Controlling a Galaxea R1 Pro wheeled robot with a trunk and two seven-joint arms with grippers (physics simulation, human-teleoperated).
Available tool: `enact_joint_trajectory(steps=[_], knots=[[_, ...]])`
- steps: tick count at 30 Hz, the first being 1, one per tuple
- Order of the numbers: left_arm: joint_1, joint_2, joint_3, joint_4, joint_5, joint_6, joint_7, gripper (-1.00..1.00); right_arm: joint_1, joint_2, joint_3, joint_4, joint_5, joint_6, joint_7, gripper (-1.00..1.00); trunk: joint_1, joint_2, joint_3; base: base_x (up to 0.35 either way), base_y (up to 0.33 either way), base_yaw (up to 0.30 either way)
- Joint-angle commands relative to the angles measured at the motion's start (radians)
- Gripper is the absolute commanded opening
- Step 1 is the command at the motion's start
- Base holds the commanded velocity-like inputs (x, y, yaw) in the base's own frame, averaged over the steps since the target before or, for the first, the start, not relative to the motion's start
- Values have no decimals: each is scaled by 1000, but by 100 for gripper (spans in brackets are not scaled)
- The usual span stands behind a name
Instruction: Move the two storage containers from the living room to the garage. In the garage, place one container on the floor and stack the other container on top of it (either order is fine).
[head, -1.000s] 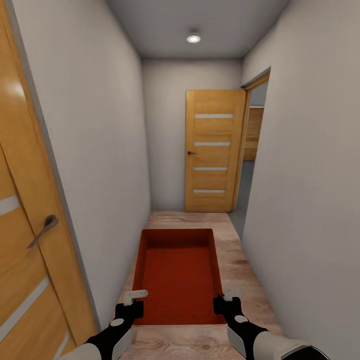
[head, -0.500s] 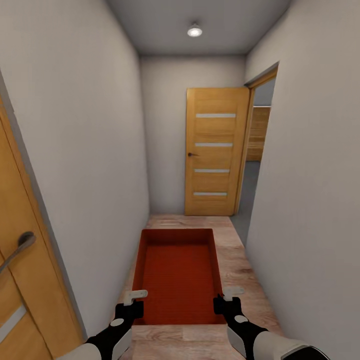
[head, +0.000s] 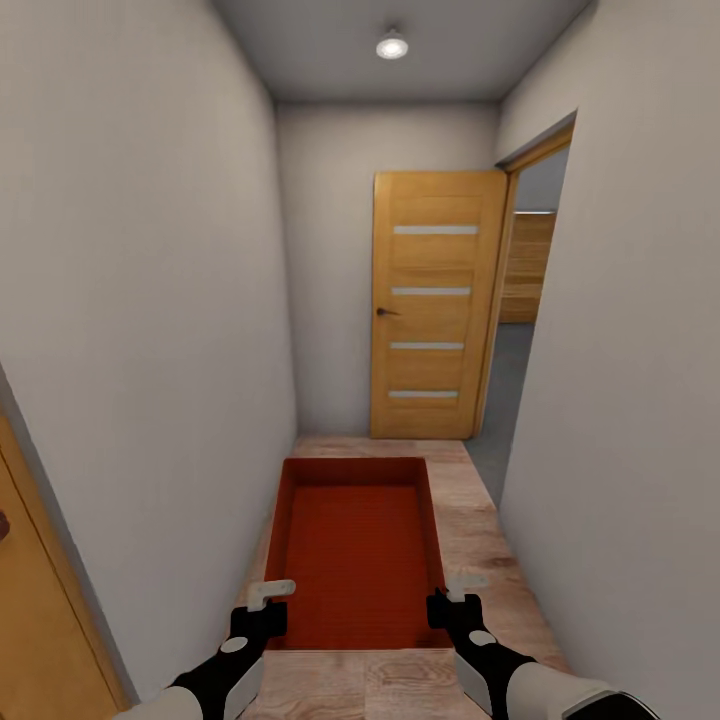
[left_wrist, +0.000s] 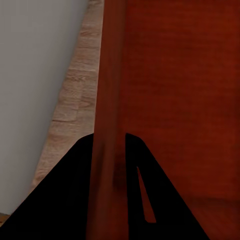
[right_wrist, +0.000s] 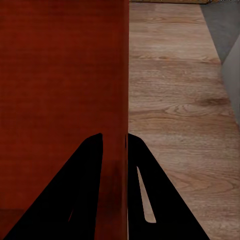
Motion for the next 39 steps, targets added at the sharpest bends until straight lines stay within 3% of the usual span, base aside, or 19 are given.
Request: enact_joint_trajectory(steps=[1, 39], knots=[[-1, 14, 24, -2, -2, -3, 11, -100, -1, 1, -69, 1, 15, 0, 2, -100, 1, -1, -1, 322, 0, 0], [-1, 14, 24, -2, -2, -5, 11, -100, -1, 1, -69, 1, 15, 1, 2, -100, 1, -1, -1, 322, 0, 0]])
